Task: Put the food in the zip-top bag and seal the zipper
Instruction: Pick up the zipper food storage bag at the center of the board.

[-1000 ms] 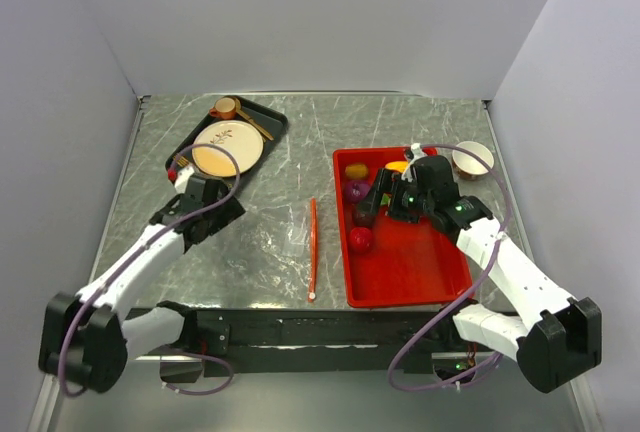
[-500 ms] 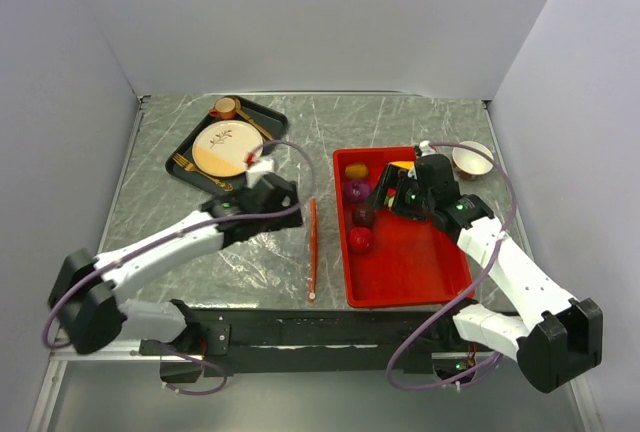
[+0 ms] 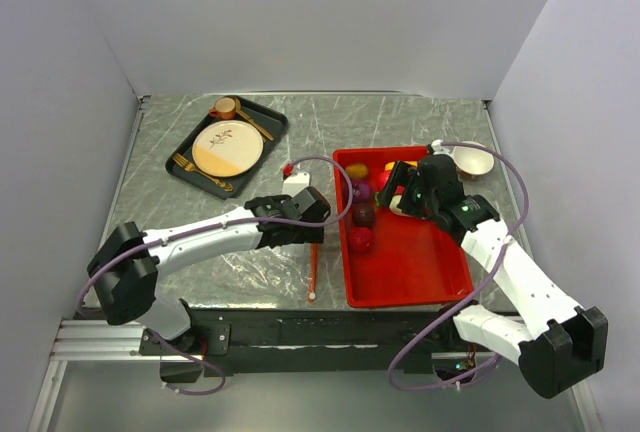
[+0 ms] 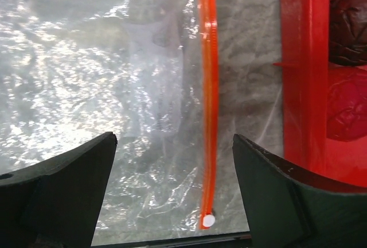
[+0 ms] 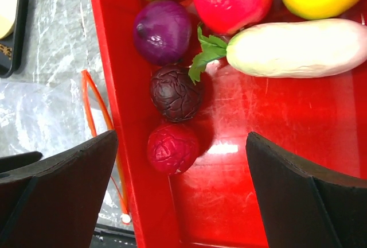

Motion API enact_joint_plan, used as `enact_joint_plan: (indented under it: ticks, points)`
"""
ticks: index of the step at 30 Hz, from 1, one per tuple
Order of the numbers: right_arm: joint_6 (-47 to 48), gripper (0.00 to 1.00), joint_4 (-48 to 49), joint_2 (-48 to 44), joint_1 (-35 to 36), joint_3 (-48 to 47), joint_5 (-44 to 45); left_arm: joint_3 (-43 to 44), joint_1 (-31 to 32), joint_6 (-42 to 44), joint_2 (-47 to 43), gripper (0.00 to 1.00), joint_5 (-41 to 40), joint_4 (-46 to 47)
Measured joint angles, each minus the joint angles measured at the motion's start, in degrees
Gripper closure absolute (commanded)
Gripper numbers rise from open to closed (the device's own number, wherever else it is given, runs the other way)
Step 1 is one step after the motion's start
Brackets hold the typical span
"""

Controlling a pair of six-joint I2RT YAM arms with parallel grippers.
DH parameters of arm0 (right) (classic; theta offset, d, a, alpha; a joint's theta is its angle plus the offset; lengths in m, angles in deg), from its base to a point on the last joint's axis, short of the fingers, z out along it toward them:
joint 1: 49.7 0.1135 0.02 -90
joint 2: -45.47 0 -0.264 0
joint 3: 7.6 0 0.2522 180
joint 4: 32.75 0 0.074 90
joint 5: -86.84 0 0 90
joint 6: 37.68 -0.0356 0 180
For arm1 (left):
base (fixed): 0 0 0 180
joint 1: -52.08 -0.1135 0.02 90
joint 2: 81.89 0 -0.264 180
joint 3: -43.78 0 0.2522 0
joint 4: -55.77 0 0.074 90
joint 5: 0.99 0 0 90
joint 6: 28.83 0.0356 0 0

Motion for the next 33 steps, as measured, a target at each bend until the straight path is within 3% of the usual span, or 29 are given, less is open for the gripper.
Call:
enact_joint_plan:
  ticks: [7, 22, 29, 33]
  points:
    - [-0.2, 0.00, -0.4, -1.4, -0.1, 0.0, 1.0, 0.0, 0.2, 0.0, 3.1, 0.11, 4.2, 3.8]
    - [-0.3, 0.00, -2.1, -3.1, -0.3, 0.0, 1.7, 2.9, 0.2, -2.0, 12.3, 0.30, 5.5, 4.1]
    - [-0.3, 0.00, -2.3, -3.4, -0.3, 0.1, 1.8, 3.6, 0.2, -2.8, 12.5, 0.59, 4.8, 3.7]
    - [-0.3, 0.00, -2.5, -3.4, -0.3, 0.1, 1.8, 4.0, 0.2, -3.0, 12.5, 0.62, 4.3, 3.1]
